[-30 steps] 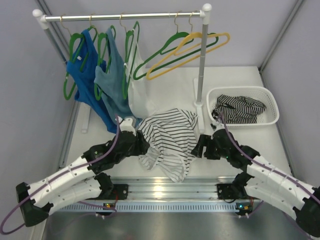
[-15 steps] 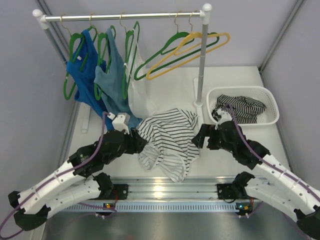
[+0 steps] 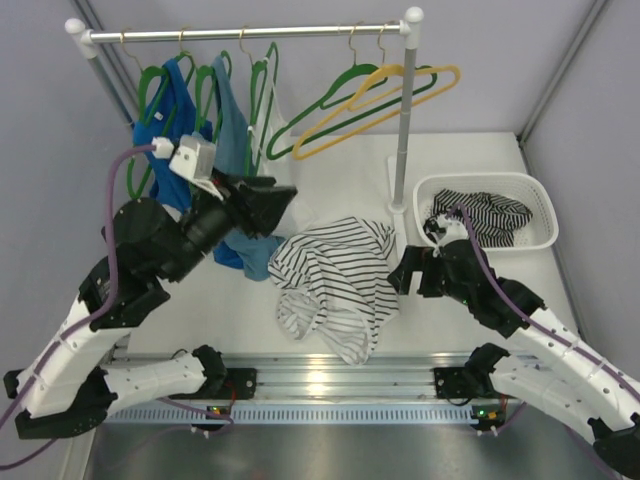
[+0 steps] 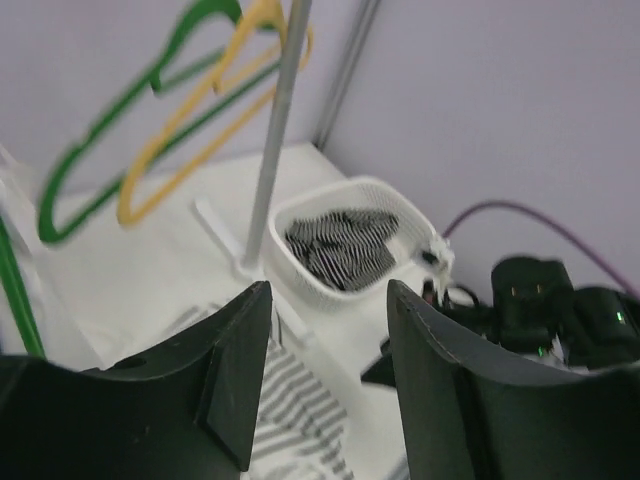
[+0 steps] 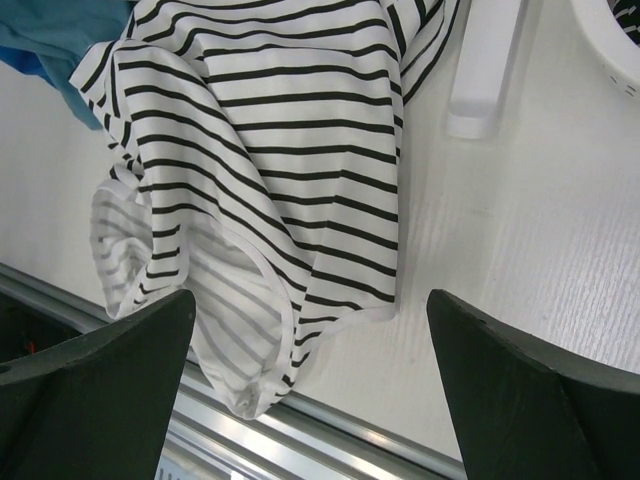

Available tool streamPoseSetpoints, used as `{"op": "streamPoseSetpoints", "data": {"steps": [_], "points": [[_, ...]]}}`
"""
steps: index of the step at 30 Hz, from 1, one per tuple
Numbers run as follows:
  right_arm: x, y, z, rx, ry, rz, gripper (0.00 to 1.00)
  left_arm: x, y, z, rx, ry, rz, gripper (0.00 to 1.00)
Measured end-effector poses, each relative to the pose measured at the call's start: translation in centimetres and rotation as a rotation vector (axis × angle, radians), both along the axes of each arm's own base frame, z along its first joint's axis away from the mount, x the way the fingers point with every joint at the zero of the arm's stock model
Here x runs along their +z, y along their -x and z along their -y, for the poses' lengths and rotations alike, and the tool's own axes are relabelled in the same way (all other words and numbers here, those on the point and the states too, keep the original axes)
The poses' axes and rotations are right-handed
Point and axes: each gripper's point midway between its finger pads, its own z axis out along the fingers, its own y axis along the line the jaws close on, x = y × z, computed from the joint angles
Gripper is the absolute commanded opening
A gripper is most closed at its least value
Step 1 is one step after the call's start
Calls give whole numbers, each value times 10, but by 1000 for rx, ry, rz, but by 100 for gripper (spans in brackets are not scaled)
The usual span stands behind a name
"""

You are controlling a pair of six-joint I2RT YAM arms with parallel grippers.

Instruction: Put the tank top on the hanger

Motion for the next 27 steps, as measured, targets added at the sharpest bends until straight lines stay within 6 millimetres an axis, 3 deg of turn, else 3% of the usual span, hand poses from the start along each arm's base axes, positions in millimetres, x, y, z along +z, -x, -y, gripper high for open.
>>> {"op": "streamPoseSetpoints", "data": {"steps": [4,8,11,13,16,20,27], "points": [[-2,2,1,1,7,-9,99,71,-35,7,116,-7,185,59],[-2,2,2,1,7,-8,99,101,-94,26,201,-75,265,59],[1,4,2,3,-1,0,99,77,-159,30,256,-161,229,59],[3,4,3,6,-6,9,99,51,-191,32,251,-223,185,59],[7,6,4,7,-14,20,99,17,-224,41,191,-280,131,59],[10,9,5,9,-24,28,99,0,-235,43,116,-297,109,59],[12,10,5,16,-35,34,99,19,-228,44,26,-268,164,58]]}}
